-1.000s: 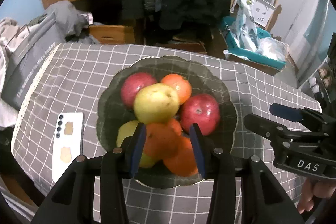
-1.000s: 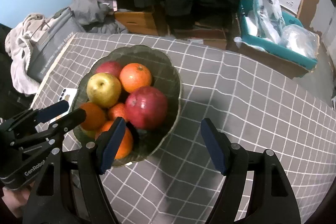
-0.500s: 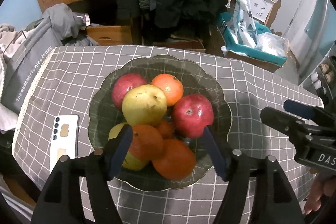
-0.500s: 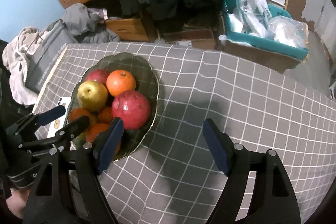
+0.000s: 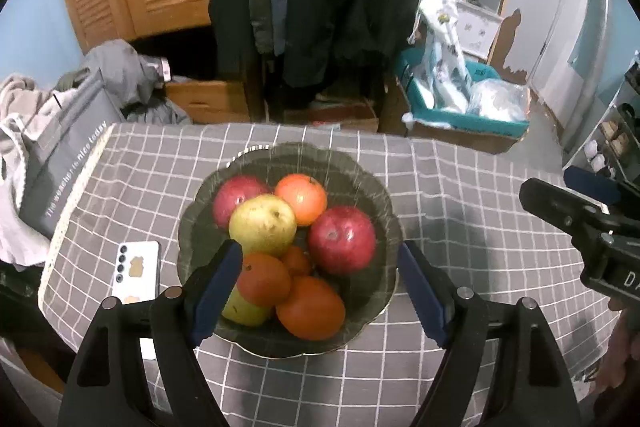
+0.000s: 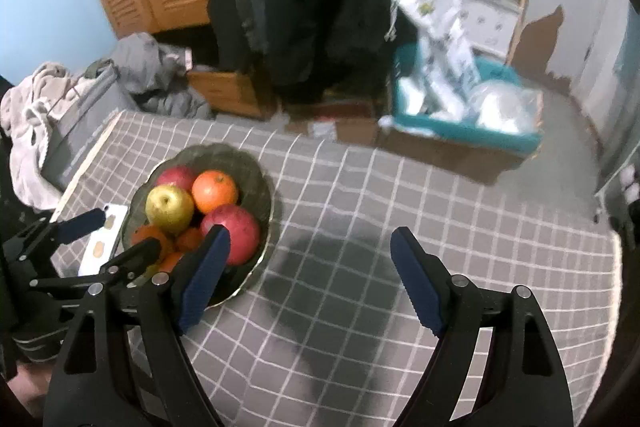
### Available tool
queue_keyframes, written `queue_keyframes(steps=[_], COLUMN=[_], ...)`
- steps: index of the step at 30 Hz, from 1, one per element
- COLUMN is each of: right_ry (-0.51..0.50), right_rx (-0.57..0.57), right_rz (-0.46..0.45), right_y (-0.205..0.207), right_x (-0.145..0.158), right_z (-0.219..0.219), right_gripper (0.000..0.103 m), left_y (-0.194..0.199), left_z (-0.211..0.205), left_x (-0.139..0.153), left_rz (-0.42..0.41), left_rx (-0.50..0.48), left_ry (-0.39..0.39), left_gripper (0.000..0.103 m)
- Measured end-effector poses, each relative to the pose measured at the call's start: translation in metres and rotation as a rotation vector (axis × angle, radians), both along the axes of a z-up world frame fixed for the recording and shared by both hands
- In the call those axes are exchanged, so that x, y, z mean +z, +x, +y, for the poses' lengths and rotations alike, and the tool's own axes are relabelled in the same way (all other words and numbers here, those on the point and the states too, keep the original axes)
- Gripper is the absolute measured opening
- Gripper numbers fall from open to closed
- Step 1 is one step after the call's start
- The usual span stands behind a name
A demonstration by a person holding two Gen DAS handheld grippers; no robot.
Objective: Organize fruits
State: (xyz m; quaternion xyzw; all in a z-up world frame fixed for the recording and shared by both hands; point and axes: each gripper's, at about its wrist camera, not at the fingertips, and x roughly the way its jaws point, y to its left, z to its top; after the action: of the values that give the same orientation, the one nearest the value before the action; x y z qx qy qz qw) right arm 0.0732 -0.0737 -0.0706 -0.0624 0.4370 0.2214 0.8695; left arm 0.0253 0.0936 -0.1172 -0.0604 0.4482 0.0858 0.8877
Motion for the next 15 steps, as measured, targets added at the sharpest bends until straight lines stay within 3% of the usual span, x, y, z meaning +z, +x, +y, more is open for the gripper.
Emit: queue_keyframes(steps=[3,15], right_ry=[-0.010,-0.003], right_rx=[-0.015,-0.057], right_rz=[-0.050,-0.183], right_y=[-0.005,-0.026], right_x=[0.015,0.060], right_z=[-0.007,-0.030], right_gripper=[0.086,0.086], left_y=[-0.006,-0.024], left_z=[-0.004,-0.016], left_x=[0.016,0.066], left_rz=[-0.039,-0.158], left_rx=[-0.001,-0.019], left_ry=[0.006,0.035], left_gripper=[0.089,0.091])
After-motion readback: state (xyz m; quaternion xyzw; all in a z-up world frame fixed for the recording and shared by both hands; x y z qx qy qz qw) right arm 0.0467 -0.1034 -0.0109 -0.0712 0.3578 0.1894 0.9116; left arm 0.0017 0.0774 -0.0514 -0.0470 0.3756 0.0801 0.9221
